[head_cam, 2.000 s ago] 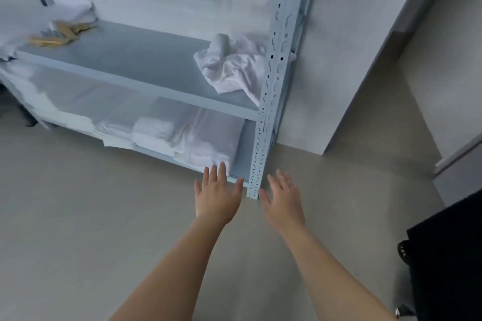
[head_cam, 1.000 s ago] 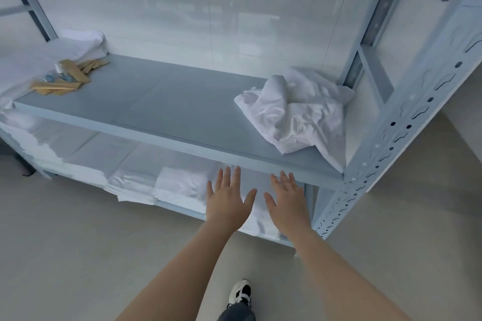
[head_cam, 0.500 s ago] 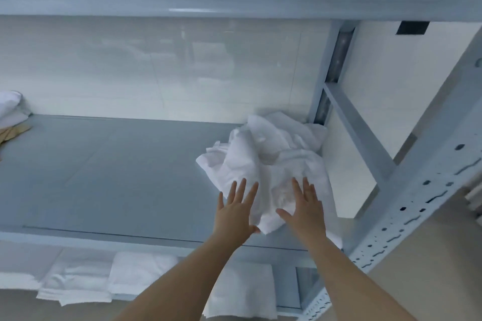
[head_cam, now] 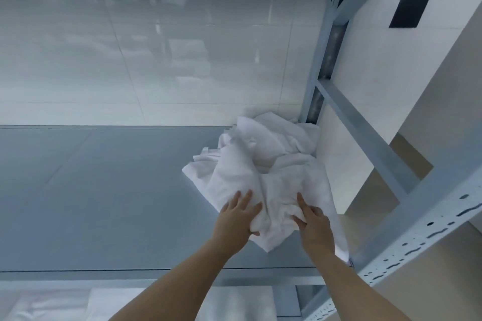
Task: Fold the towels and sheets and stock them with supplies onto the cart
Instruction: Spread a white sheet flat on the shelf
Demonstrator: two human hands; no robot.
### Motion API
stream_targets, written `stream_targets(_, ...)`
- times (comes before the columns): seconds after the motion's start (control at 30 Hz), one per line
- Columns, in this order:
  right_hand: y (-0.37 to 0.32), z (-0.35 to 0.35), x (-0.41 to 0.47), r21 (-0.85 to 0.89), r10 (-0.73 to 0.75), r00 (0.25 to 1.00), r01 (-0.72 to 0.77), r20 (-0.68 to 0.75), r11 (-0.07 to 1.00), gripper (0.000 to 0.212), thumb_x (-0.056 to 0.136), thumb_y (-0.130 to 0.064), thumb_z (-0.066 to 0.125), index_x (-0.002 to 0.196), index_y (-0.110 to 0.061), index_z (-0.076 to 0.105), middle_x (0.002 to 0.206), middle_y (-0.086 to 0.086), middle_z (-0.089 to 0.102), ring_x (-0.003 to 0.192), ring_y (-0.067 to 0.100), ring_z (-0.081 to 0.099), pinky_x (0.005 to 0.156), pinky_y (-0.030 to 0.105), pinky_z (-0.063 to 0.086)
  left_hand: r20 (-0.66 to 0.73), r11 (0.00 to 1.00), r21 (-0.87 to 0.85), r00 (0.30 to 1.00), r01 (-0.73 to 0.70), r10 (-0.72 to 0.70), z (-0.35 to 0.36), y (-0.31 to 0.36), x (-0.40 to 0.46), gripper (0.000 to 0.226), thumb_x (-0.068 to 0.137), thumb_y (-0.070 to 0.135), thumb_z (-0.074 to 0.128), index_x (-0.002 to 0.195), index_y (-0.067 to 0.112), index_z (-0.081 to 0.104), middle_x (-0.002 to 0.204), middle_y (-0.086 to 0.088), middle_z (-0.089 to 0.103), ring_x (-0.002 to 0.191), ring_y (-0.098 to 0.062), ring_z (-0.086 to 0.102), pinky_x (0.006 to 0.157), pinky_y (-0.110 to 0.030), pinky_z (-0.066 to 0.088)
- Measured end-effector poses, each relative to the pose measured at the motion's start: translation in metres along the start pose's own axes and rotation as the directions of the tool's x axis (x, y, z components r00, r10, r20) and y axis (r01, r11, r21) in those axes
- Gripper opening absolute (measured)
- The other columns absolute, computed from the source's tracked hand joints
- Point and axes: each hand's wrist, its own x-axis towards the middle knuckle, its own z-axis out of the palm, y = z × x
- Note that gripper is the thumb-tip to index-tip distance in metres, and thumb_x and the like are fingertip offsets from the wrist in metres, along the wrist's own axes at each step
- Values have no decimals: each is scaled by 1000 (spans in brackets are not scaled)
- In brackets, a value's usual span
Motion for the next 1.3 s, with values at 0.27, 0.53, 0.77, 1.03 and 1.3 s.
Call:
stream_targets(0.27, -45, 1, -7, 130, -32, 991, 49, -129, 990, 27, 97, -15, 53, 121, -12, 64, 119, 7, 64, 105, 28, 56, 89, 34, 48, -204, 928, -368, 969, 60, -143, -50, -40, -20, 41, 86, 5, 50, 115, 28, 69, 118, 4, 68, 109, -21, 61, 87, -24, 43)
stream_targets(0.53, -129, 31, -26, 241, 28, 985, 14, -171, 970, 31, 99, -20, 50, 125, -8, 61, 120, 5, 66, 112, 25, 59, 104, 38, 44, -289, 961, -258, 941, 98, -173, -110, -152, -56, 40, 78, 17, 39, 104, 23, 69, 89, -8, 69, 83, -32, 63, 66, -31, 43)
stream_targets(0.77, -229, 101, -55, 203, 15, 982, 24, -190, 979, 31, 98, -17, 51, 125, -3, 61, 118, 12, 67, 109, 31, 60, 99, 37, 45, -284, 984, -135, 947, 114, -148, -135, -292, -130, 31, 82, 15, 43, 97, 25, 69, 86, -6, 69, 82, -32, 63, 63, -27, 31)
stream_targets(1.03, -356, 204, -77, 256, -60, 996, 77, -73, 963, 32, 100, -18, 50, 129, -9, 59, 127, 7, 62, 120, 27, 54, 105, 44, 40, -193, 954, -98, 935, 285, -299, -154, -450, -214, 20, 88, 10, 49, 93, 19, 66, 83, -5, 66, 81, -31, 61, 66, -31, 42)
stream_targets(1.3, -453, 279, -60, 243, -209, 971, 176, 119, 954, 31, 100, -22, 48, 128, -15, 61, 126, 5, 63, 120, 26, 52, 104, 48, 37, -249, 844, -178, 806, 507, -537, -141, -558, -280, 19, 90, 4, 47, 95, 10, 65, 84, -15, 67, 72, -33, 58, 60, -30, 36)
